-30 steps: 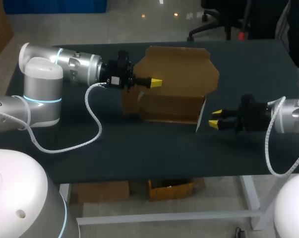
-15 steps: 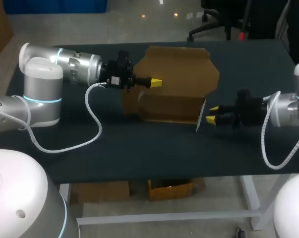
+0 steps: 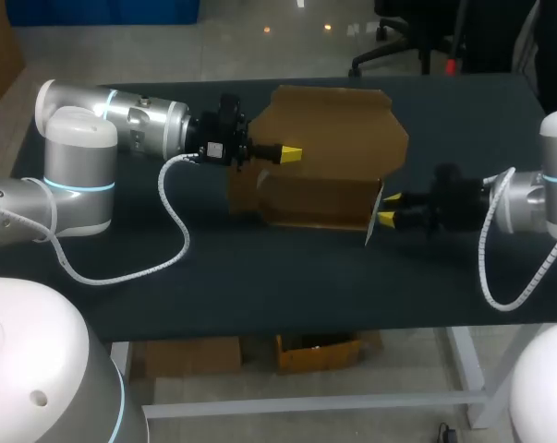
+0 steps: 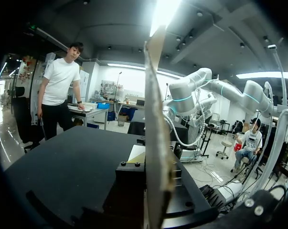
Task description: Assemble the packaging by folding the flat box into shape, placing the metal phone stand inside, and closing the box properly
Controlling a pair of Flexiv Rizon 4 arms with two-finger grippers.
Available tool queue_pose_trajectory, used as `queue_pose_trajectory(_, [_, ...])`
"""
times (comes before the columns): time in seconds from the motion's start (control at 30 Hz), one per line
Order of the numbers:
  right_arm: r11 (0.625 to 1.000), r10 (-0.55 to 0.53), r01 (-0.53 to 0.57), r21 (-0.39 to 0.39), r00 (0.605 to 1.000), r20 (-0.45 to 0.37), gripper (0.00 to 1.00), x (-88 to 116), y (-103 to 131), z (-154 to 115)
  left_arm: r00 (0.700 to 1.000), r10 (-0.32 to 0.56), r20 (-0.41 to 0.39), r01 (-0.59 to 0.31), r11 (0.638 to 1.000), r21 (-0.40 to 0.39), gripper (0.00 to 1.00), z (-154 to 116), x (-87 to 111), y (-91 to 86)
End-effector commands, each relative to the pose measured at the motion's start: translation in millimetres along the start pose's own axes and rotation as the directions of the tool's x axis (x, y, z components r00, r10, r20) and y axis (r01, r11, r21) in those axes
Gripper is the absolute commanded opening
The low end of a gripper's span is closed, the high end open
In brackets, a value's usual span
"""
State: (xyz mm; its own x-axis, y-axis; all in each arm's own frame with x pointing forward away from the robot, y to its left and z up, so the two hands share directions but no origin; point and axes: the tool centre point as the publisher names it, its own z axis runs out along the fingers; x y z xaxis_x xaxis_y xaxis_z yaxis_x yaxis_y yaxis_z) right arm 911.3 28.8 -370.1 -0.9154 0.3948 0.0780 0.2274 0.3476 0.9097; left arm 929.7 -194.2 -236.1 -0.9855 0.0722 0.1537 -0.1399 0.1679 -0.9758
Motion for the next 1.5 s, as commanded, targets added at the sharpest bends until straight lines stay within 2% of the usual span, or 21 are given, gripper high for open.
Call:
queue_pose_trajectory(0.03, [1.0,-0.006,0.006,0.004,1.0,0.01,0.4,1.8,3.1,4.2,1.0,0.0,-0.002,0.0,1.0,0.0,0.0,1.1,-0.9,1.9])
queue_pose_trajectory(0.53, [0.999,-0.04,0.039,0.014,0.998,0.057,0.4,3.1,10.7,14.6,1.0,0.0,-0.002,0.0,1.0,0.0,0.0,1.1,-0.9,1.9])
queue_pose_trajectory(0.87, [1.0,-0.009,0.009,0.004,0.994,0.106,0.4,4.9,10.3,15.6,1.0,0.0,-0.002,0.0,1.0,0.0,0.0,1.1,-0.9,1.9])
queue_pose_trajectory(1.2, [1.0,0.01,-0.012,0.006,0.981,0.196,0.4,7.7,14.1,17.4,1.0,0.0,-0.002,0.0,1.0,0.0,0.0,1.1,-0.9,1.9])
queue_pose_trajectory(1.5, [0.999,0.044,-0.042,-0.013,0.973,0.226,0.4,4.1,12.7,19.1,1.0,0.0,-0.002,0.0,1.0,0.0,0.0,1.1,-0.9,1.9])
